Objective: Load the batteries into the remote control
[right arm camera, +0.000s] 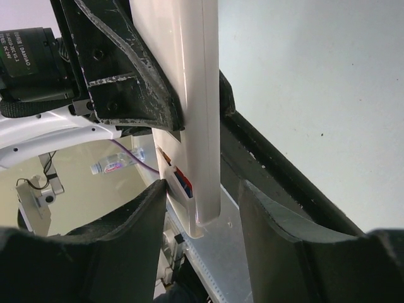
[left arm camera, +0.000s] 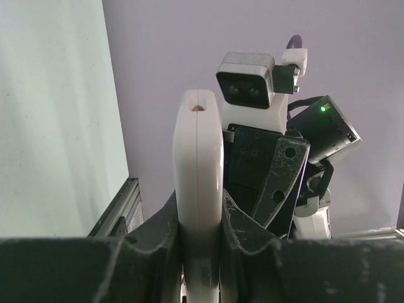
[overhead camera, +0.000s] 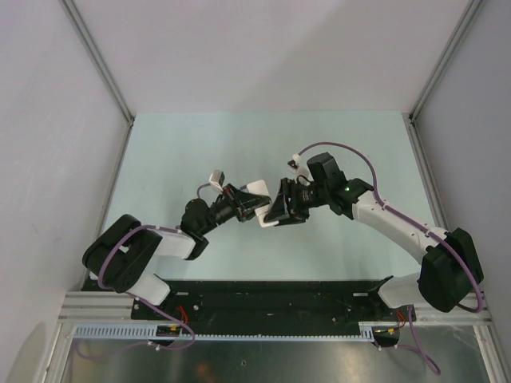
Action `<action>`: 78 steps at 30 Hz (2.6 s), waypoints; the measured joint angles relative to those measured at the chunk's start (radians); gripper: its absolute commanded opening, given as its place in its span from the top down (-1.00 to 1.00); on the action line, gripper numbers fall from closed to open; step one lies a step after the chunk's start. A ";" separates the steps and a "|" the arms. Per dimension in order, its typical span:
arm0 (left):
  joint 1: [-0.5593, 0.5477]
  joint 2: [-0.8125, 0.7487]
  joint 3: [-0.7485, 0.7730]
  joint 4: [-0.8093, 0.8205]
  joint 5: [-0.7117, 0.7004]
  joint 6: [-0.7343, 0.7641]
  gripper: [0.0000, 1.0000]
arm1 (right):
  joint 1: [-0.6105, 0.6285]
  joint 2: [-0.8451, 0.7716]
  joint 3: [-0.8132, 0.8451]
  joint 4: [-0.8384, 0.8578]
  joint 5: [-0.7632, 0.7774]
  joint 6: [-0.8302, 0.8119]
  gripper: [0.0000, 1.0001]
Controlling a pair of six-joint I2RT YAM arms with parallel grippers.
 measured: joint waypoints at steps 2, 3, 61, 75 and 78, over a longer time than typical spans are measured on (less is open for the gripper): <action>0.000 0.000 0.000 -0.001 0.008 -0.002 0.99 | -0.002 0.000 0.000 0.000 -0.003 0.000 0.01; 0.000 0.001 0.000 -0.001 0.011 -0.002 1.00 | -0.002 0.000 0.000 0.001 -0.006 0.000 0.02; -0.008 0.009 0.032 0.005 0.060 -0.003 1.00 | -0.012 -0.010 0.000 0.064 -0.012 0.094 -0.39; 0.016 0.010 0.016 0.006 0.063 -0.004 0.99 | -0.088 -0.076 0.000 -0.014 -0.020 0.014 -0.26; 0.020 0.010 0.009 0.006 0.063 -0.004 1.00 | -0.092 -0.076 0.000 -0.025 -0.027 0.000 -0.25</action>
